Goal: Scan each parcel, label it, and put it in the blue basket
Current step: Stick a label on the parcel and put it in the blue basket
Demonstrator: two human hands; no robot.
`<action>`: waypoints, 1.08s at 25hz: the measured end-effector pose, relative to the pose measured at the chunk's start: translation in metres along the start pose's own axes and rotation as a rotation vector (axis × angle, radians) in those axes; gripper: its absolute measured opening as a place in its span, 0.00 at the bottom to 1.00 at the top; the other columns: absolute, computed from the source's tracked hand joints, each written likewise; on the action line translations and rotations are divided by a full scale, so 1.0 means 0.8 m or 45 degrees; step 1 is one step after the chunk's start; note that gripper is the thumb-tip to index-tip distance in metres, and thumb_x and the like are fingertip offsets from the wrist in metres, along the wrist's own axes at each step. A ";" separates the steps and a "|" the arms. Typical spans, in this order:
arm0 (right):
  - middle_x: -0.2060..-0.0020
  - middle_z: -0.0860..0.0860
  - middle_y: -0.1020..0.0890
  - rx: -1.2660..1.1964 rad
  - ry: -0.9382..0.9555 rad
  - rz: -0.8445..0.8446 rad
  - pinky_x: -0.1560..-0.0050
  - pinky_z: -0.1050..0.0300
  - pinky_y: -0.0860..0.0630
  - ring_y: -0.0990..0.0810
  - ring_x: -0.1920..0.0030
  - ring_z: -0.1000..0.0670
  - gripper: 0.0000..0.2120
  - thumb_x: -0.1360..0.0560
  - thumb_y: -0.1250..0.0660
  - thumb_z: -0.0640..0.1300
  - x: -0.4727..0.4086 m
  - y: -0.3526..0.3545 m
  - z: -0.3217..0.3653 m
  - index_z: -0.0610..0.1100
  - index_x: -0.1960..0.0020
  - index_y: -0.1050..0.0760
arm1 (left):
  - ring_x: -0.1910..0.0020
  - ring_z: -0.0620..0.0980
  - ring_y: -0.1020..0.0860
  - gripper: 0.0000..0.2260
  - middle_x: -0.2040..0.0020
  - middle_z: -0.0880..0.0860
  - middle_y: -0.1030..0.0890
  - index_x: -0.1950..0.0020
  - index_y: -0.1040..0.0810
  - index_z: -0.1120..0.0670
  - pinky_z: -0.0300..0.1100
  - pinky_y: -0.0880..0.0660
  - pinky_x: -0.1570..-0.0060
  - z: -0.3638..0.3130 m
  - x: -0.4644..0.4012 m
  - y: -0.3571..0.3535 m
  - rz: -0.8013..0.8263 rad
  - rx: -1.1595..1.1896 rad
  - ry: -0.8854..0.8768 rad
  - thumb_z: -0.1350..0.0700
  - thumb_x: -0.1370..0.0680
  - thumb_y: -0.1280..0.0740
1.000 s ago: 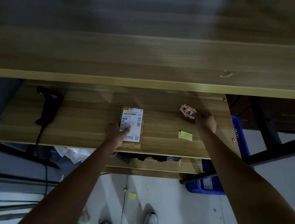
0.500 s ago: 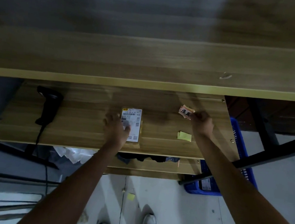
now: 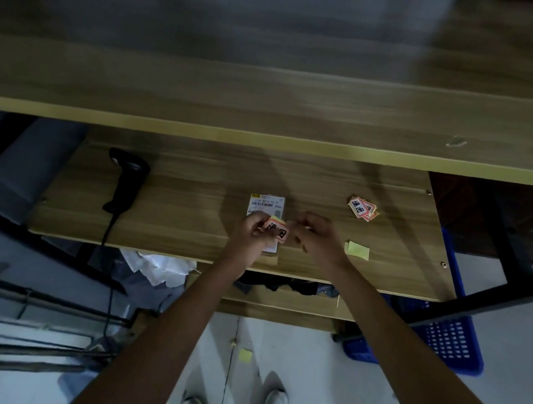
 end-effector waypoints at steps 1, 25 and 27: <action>0.78 0.59 0.23 -0.029 -0.024 0.084 0.74 0.70 0.33 0.27 0.77 0.63 0.11 0.25 0.32 0.36 -0.001 -0.001 0.005 0.49 0.64 0.23 | 0.62 0.46 0.24 0.08 0.57 0.54 0.22 0.51 0.23 0.58 0.31 0.26 0.68 -0.003 0.006 0.003 0.064 -0.050 0.016 0.69 0.24 0.34; 0.79 0.55 0.22 -0.236 -0.001 0.056 0.78 0.67 0.34 0.27 0.77 0.60 0.10 0.23 0.34 0.36 0.009 -0.004 0.003 0.45 0.62 0.22 | 0.62 0.49 0.20 0.05 0.54 0.57 0.18 0.53 0.22 0.59 0.34 0.22 0.68 -0.004 0.020 -0.010 -0.234 0.144 0.019 0.58 0.21 0.33; 0.76 0.54 0.23 -0.238 -0.033 0.016 0.77 0.67 0.34 0.28 0.76 0.57 0.08 0.23 0.34 0.37 0.005 0.003 -0.001 0.44 0.61 0.22 | 0.65 0.46 0.21 0.05 0.55 0.56 0.19 0.51 0.22 0.60 0.32 0.24 0.70 -0.003 0.020 -0.008 -0.243 0.163 0.037 0.58 0.21 0.34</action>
Point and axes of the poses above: each hand's wrist, its own x-axis away from the middle knuckle, its own y-axis out of the back of the hand, z = x × y, the point moved 4 cm from there along -x, towards the middle knuckle
